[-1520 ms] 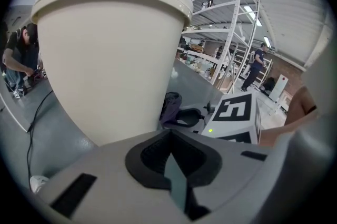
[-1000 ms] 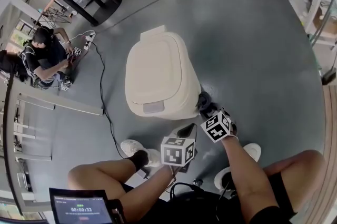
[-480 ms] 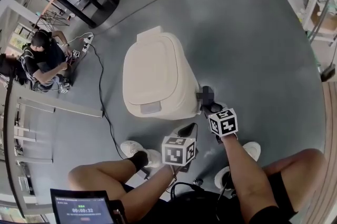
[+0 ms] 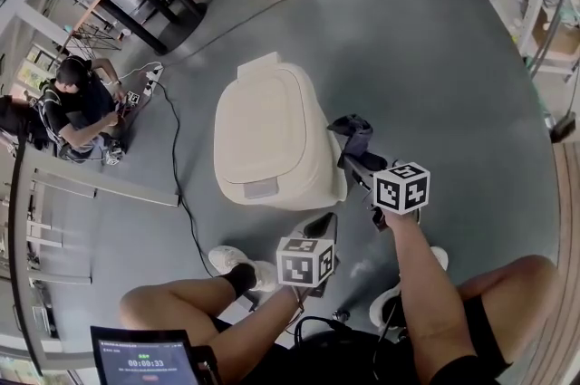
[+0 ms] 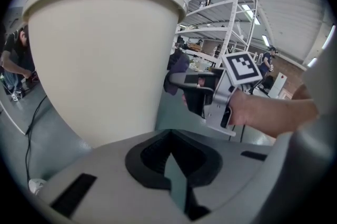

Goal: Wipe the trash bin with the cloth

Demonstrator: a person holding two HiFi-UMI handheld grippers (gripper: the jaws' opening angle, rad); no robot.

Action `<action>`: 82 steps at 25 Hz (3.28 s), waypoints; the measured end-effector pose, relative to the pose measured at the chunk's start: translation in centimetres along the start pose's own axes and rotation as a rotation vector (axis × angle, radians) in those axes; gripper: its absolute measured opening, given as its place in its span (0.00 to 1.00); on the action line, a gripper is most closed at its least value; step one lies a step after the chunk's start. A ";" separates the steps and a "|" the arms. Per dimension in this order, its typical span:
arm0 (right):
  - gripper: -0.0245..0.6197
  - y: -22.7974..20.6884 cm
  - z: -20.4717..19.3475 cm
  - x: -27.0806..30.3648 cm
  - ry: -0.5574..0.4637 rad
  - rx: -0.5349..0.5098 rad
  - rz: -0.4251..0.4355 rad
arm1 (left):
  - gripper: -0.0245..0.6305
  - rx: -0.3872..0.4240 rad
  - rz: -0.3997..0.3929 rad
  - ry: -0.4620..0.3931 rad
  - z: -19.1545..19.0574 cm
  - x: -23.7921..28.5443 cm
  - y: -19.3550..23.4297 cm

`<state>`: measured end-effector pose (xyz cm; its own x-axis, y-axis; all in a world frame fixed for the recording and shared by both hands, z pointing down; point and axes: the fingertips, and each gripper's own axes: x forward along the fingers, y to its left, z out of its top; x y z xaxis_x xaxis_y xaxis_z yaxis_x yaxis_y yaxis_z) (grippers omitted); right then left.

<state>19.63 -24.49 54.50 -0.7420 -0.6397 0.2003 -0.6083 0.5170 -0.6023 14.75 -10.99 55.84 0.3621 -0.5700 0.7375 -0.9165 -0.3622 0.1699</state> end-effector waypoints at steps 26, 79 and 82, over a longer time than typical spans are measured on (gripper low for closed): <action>0.20 4.2 5.4 2.4 0.074 -0.223 0.134 | 0.04 0.041 0.004 -0.027 0.2 1.1 0.7; 0.21 -5.8 -15.5 4.2 0.726 -0.403 -0.037 | 0.04 0.064 -0.057 0.075 -2.1 5.2 -0.8; 0.21 -5.1 -15.8 4.2 0.711 -0.361 -0.003 | 0.04 0.062 -0.054 0.079 -2.2 5.2 -0.8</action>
<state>15.16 -20.83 70.66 -0.6680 -0.1878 0.7201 -0.5739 0.7460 -0.3378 17.01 -12.04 60.97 0.3935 -0.4892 0.7784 -0.8830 -0.4367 0.1720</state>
